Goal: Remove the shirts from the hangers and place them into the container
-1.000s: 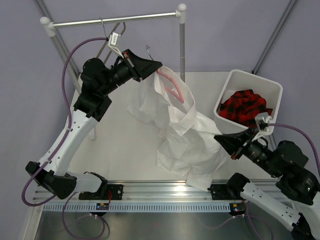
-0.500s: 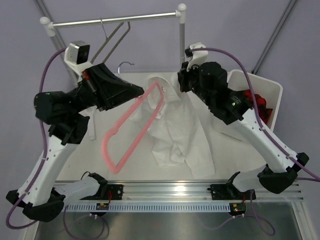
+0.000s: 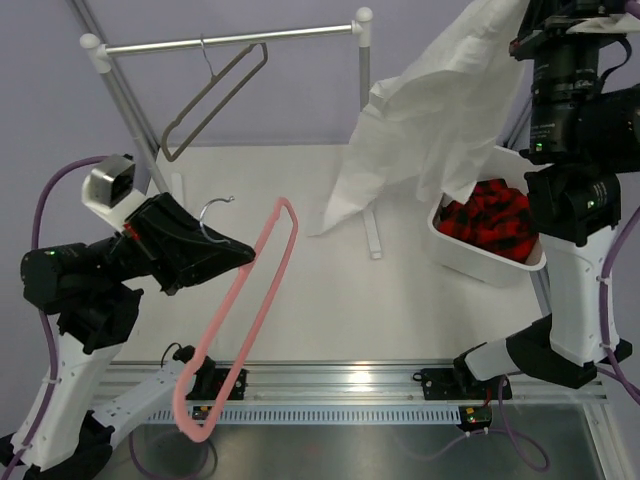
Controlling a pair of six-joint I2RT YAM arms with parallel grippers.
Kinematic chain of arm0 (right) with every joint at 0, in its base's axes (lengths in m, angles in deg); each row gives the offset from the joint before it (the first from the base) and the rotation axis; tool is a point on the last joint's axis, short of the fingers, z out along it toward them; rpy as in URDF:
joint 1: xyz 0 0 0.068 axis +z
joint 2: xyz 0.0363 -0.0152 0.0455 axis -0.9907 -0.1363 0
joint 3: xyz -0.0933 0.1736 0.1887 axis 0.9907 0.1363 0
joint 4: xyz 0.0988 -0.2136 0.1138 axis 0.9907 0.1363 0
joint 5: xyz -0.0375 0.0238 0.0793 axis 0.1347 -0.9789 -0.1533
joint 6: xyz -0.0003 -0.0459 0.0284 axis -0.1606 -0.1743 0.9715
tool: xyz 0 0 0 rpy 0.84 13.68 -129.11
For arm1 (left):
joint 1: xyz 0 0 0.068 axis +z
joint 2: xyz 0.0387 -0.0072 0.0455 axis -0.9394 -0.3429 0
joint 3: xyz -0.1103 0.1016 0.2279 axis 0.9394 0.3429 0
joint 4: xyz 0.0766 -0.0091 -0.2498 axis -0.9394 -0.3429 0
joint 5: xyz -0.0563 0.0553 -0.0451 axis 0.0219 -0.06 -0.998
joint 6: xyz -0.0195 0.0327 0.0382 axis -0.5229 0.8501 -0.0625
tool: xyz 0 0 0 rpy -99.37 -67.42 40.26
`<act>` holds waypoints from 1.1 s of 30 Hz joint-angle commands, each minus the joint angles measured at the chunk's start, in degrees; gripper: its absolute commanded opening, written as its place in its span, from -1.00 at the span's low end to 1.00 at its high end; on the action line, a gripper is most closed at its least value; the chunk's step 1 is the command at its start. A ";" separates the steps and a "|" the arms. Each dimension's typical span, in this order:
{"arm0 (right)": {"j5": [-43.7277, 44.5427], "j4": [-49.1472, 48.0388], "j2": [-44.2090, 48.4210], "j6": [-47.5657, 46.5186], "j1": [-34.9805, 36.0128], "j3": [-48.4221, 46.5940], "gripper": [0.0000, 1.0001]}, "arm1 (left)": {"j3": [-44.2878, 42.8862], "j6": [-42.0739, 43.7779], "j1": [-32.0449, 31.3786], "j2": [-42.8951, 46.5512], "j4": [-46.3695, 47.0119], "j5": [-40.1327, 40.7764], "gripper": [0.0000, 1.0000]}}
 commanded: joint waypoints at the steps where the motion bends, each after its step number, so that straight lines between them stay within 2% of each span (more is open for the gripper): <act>1: -7.19 -19.74 1.80 -11.56 -0.04 3.85 -1.00 | 4.79 11.14 -0.13 0.35 -11.30 2.09 -1.00; 5: -7.98 -21.00 -2.50 -17.79 -0.48 -6.04 -1.00 | 12.95 14.75 -0.13 -0.18 -12.81 2.71 -1.00; 7: -7.90 -22.57 -3.91 -20.09 -0.48 -7.56 -1.00 | 14.91 16.25 -0.05 -0.35 -14.12 4.10 -1.00; 8: -7.46 -27.02 -4.00 -22.88 -0.66 -6.78 -1.00 | 15.00 19.48 -0.13 -0.44 -15.61 4.81 -1.00; 10: -7.19 -31.18 -3.73 -23.96 -2.32 -5.98 -1.00 | 14.22 25.44 -0.05 -1.05 -22.72 7.87 -1.00; 13: -8.07 -33.47 -4.52 -16.88 -10.39 -6.60 -1.00 | 12.11 31.70 -0.05 -3.16 -32.12 12.37 -1.00; 14: -7.99 -34.87 -4.87 -14.50 -15.90 -6.25 -1.00 | 11.84 32.42 -0.13 -3.60 -33.71 13.25 -1.00; 17: -8.77 -32.45 -6.63 -3.95 -25.40 -6.07 -1.00 | 13.16 33.74 -0.13 -5.01 -35.13 12.73 -1.00; 21: -10.61 -29.71 -8.91 6.24 -32.54 -7.82 -1.00 | 14.21 35.15 -0.13 -6.24 -36.10 12.73 -1.00; 22: -11.58 -28.66 -9.44 10.27 -33.61 -9.30 -1.00 | 14.48 35.15 -0.13 -6.42 -36.10 12.64 -1.00; 25: -13.96 -27.86 -11.02 14.08 -35.46 -15.27 -1.00 | 16.05 34.19 -0.13 -6.68 -33.74 11.77 -1.00; 30: -14.06 -28.30 -11.64 16.11 -36.87 -20.47 -1.00 | 16.59 33.83 -0.05 -8.09 -32.58 10.89 -1.00; 33: -13.61 -30.05 -11.55 20.05 -41.86 -22.59 -1.00 | 17.11 33.92 -0.05 -8.70 -32.33 10.62 -1.00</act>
